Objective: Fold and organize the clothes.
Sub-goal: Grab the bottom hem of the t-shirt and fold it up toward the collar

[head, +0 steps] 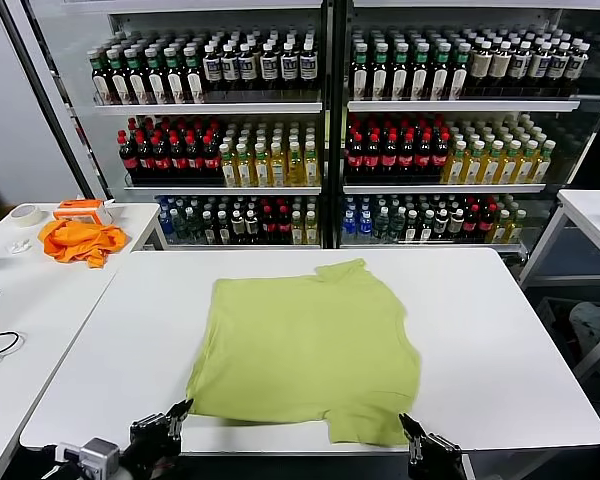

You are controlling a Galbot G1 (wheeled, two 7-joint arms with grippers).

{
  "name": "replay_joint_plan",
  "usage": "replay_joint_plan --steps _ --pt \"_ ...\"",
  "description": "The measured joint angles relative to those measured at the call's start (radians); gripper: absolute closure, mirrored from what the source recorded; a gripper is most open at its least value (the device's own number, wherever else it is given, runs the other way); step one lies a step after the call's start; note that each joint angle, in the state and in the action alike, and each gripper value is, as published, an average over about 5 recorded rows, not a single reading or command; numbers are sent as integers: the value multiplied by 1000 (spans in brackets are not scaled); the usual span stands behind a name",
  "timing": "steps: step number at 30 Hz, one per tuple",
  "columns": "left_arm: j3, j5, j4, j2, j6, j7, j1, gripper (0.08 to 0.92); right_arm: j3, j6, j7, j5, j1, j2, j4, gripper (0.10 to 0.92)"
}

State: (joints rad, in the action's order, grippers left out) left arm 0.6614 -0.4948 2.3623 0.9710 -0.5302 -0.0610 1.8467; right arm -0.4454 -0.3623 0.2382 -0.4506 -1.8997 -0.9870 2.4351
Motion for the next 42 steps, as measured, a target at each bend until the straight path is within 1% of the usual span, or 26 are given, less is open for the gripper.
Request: replay_joint_plan --steps 4,9,12,24,31,35,36,38,42 --pt "15 -6 15 -10 -3 1 13 918 1 2 -1 3 11 -2 0 920" --pt "14 -11 2 -16 -5 4 -6 918 8 8 -2 8 36 -9 -29 917" --pt "7 -11 -13 -17 -5 5 -23 918 15 7 -4 12 49 -12 -49 871" --pt "-9 -6 -46 -15 -2 12 -51 918 88 26 -12 70 109 -33 -164 543" --pt "-21 7 -53 -8 7 16 -51 918 121 27 -21 78 146 -42 -212 335" --pt "-23 13 -54 -6 9 15 -49 918 138 22 -20 77 162 -43 -231 236" --pt "-22 14 -54 -6 10 15 -48 918 141 20 -19 75 165 -43 -234 227" --pt "-20 16 -54 -6 10 15 -44 918 147 14 -16 69 170 -44 -237 232" --pt "-17 20 -51 -5 10 16 -37 918 153 5 -10 55 181 -45 -245 329"
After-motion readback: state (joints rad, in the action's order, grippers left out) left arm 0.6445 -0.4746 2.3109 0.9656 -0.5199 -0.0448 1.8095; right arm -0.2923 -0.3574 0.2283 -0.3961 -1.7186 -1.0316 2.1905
